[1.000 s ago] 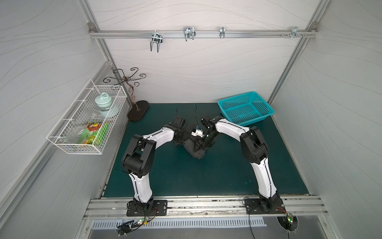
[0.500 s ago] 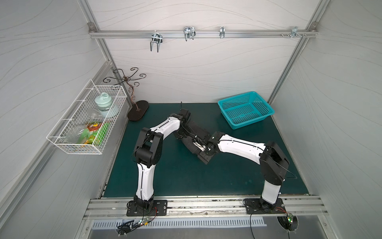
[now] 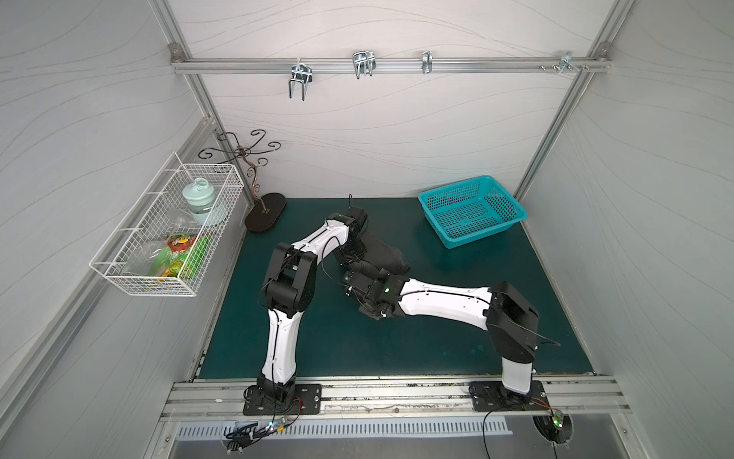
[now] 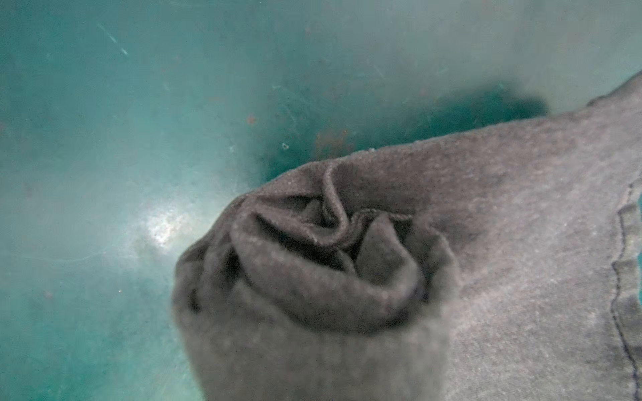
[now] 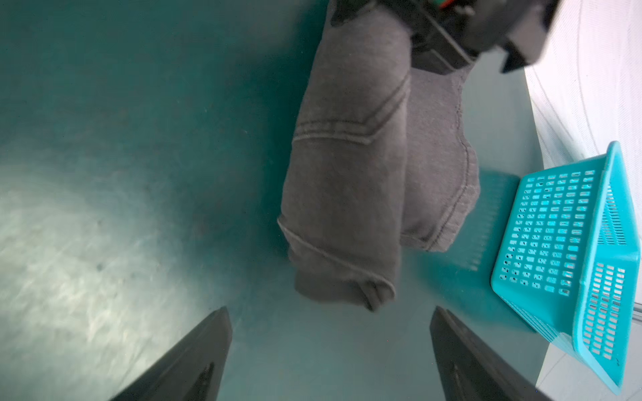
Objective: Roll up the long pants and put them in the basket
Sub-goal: Roll the long pant at the center of the board.
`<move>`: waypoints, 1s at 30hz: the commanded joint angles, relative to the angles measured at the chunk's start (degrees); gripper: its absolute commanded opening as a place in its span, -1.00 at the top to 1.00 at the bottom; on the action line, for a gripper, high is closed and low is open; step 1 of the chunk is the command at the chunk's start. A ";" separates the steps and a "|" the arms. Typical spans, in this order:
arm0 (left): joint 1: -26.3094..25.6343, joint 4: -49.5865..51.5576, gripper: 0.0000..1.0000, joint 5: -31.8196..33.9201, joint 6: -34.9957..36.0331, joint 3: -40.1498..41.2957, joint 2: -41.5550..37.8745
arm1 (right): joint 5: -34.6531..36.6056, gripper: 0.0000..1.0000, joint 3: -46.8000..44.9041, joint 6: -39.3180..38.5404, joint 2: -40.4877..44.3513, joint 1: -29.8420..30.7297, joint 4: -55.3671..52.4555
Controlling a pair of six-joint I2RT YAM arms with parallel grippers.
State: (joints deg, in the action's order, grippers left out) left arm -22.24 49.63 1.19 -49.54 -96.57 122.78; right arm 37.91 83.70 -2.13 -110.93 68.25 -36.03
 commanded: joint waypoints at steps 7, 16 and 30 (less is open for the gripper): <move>-0.35 -1.30 1.00 -4.46 1.87 6.95 5.88 | 5.37 -0.96 4.01 -2.27 -8.99 0.41 4.55; -0.59 -2.19 1.00 -5.81 2.40 8.41 5.28 | 13.37 -0.91 6.15 -6.91 -16.08 0.03 10.57; -0.70 -3.88 1.00 -7.05 2.93 10.47 4.33 | 16.47 -0.05 8.38 -7.72 -21.91 -2.47 7.66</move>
State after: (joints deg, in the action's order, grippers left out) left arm -21.78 42.98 -0.78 -48.12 -91.02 120.11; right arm 57.28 92.01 -10.44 -130.15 67.77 -26.15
